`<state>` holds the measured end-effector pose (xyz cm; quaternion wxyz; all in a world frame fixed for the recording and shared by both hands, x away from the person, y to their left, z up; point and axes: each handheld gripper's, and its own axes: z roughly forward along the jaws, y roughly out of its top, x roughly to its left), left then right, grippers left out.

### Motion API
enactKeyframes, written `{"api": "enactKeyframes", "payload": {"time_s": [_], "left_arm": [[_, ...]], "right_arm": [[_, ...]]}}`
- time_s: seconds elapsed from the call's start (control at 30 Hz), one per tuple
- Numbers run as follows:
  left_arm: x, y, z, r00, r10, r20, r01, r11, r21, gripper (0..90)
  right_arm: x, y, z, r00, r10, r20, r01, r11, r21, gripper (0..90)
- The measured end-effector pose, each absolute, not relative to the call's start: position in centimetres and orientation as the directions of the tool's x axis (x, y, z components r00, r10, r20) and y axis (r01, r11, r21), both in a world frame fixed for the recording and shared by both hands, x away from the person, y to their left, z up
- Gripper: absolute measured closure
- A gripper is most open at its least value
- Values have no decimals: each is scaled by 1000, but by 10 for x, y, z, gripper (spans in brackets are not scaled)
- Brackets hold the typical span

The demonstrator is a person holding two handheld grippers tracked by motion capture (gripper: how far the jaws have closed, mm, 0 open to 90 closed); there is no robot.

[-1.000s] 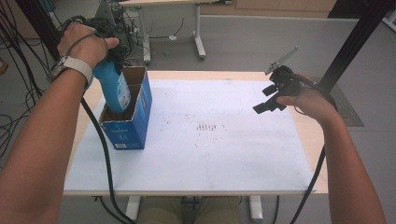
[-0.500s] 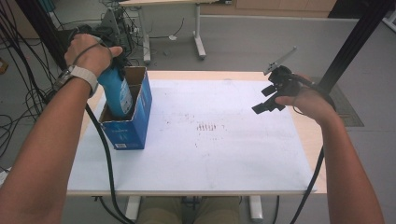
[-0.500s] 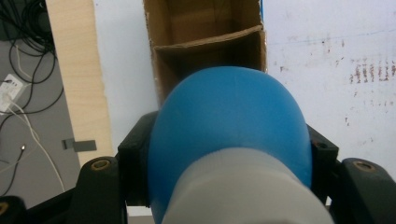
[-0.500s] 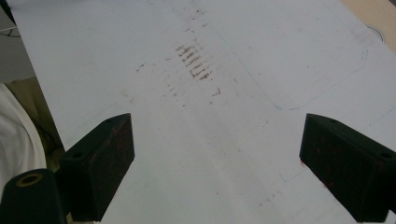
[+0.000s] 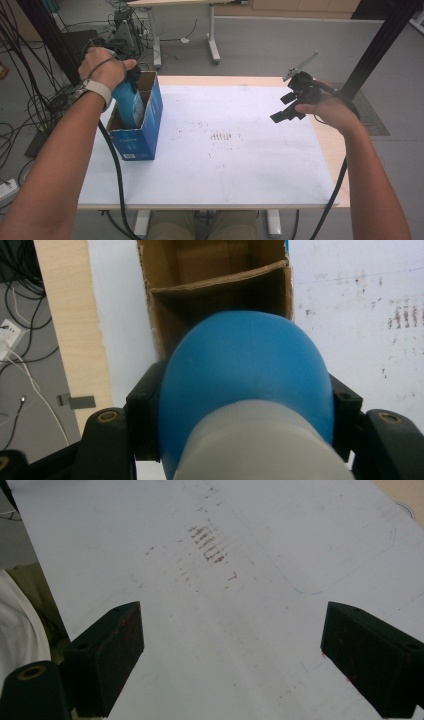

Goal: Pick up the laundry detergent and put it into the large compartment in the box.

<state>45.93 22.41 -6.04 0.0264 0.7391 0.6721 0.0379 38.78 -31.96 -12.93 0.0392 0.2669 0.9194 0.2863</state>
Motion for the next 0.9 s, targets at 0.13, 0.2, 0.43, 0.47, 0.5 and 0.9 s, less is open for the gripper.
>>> {"api": "enactKeyframes", "payload": {"time_s": [0.13,0.2,0.43,0.47,0.5,0.9], "left_arm": [[461,224,-69,93,995,23,992,-94,85,373],[462,222,-74,96,995,34,992,-99,82,373],[461,220,-88,93,995,38,992,-96,87,372],[461,219,-90,97,995,39,991,-100,87,373],[462,218,-92,99,994,41,991,-102,83,373],[464,215,-111,108,993,40,990,-111,83,373]], "right_arm": [[388,-319,-130,-853,515,83,471,692,547,102],[389,-319,-131,-851,518,84,474,690,546,102],[389,-318,-131,-852,517,83,474,692,544,102],[389,-318,-131,-851,519,84,475,691,545,102],[389,-319,-132,-850,520,84,475,690,546,102],[387,-321,-133,-842,533,84,487,683,543,102]]}}
